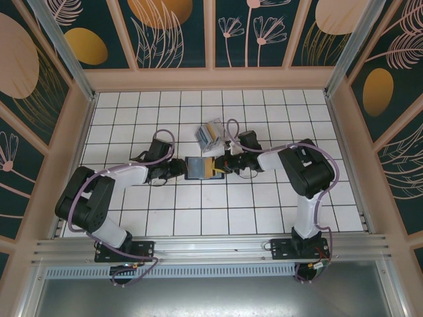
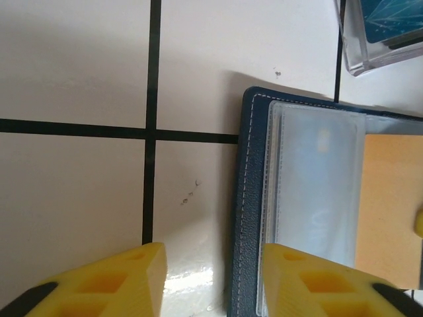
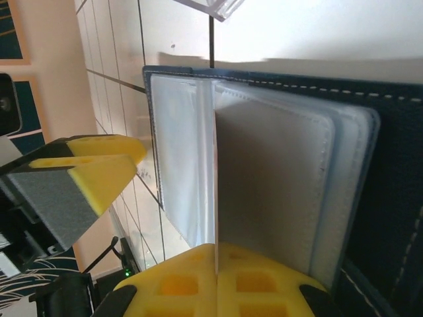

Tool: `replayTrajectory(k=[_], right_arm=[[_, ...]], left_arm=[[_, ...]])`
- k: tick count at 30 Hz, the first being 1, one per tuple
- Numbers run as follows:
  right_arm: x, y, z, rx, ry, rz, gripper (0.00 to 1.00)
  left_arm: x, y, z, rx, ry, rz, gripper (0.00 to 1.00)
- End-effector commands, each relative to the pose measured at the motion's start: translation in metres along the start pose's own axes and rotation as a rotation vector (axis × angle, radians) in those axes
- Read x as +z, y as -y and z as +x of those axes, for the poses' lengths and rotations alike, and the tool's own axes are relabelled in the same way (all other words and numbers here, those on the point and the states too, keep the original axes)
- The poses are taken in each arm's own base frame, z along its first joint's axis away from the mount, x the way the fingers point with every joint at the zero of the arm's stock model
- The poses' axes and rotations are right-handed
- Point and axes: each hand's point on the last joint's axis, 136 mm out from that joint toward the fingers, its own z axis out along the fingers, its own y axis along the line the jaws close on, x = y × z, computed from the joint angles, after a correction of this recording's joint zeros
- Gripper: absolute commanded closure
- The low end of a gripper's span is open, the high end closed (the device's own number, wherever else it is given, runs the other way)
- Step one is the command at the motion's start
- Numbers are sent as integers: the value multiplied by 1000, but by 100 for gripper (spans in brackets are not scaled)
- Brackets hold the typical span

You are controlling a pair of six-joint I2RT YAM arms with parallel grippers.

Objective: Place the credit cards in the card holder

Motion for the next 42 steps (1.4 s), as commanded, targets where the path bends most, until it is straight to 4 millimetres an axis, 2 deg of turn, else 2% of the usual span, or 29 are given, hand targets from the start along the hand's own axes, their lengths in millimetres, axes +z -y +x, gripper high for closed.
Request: replayTrajectory(k=[1,4,8,14,19,29,42], right_arm=[[-2,-20,-9,-46,-1,-61,100],[-1,-26,-9,-45,-24,-101,100],[3,-25,-8,-44,-43,-112,100],[5,-8,-9,-19,-29,-51,100],[6,-2,-9,-11,-24,-35,100],[7,1,-7,5,-3,-22,100],[18,-1,-2,31,-48,-50,100]], left_arm=[[3,7,-10,8,28,10,62],[4,7,-9,1,24,11,68],[4,3,-8,-1,26,-5,68],[4,2,-6,-4,22,-7,68],[4,3,-6,-6,19,-1,69],[0,7,-5,-18,22,19,70],[8,11,0,-21,-12,39,72]])
